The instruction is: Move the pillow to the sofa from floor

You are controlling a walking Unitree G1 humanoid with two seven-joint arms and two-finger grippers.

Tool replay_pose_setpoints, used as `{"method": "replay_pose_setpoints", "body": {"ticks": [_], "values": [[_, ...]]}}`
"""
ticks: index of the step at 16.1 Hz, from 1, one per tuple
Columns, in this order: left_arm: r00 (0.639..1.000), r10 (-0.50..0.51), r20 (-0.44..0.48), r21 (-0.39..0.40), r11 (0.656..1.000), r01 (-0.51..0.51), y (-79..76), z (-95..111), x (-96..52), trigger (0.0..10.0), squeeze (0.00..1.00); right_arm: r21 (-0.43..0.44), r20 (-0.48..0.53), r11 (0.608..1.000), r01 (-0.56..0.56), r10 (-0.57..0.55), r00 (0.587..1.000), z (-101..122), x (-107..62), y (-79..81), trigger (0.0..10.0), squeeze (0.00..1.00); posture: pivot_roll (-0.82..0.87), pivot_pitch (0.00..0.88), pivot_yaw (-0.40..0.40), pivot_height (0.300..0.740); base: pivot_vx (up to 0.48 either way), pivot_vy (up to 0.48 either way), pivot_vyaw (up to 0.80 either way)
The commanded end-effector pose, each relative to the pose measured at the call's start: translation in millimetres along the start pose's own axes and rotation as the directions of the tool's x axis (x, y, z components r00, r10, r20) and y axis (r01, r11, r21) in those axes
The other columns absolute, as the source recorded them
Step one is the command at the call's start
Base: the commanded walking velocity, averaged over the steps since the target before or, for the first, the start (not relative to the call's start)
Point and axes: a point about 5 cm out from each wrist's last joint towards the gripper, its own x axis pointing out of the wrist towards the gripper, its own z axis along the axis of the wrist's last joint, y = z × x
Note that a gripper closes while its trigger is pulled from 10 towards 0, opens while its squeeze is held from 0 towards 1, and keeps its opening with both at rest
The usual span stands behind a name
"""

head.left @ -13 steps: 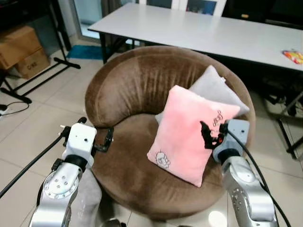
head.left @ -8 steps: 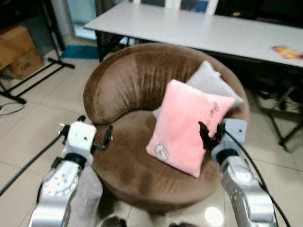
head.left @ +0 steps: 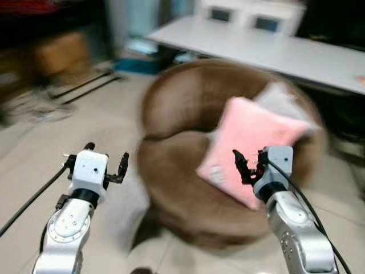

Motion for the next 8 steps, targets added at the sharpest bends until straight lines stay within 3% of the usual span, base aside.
{"method": "replay_pose_setpoints", "body": {"ticks": [1,5,8], "values": [[1.0,0.005,0.01,0.002,1.0,-0.005,1.2,3.6,0.6,10.0,0.0,0.025,-0.007,1.0,-0.003,0.003,1.0,-0.3,-0.7,-0.6,10.0,0.46,-0.02,0.0,-0.042,0.74,0.0,0.0,0.8],[0.999,0.036,0.007,-0.01,0.999,-0.036,4.8,3.4,-0.8,10.0,0.0,0.042,-0.015,0.999,0.02,-0.019,1.0,-3.2,-0.9,-1.6,10.0,0.45,-0.02,0.0,-0.045,0.74,0.0,0.0,0.8],[0.999,0.042,0.004,-0.013,0.999,-0.042,5.4,4.3,-2.2,10.0,0.0,0.064,-0.012,0.997,0.041,-0.04,0.999,-2.7,-0.2,-2.9,10.0,0.4,-0.01,0.0,-0.05,0.74,0.0,0.104,0.0]]}}
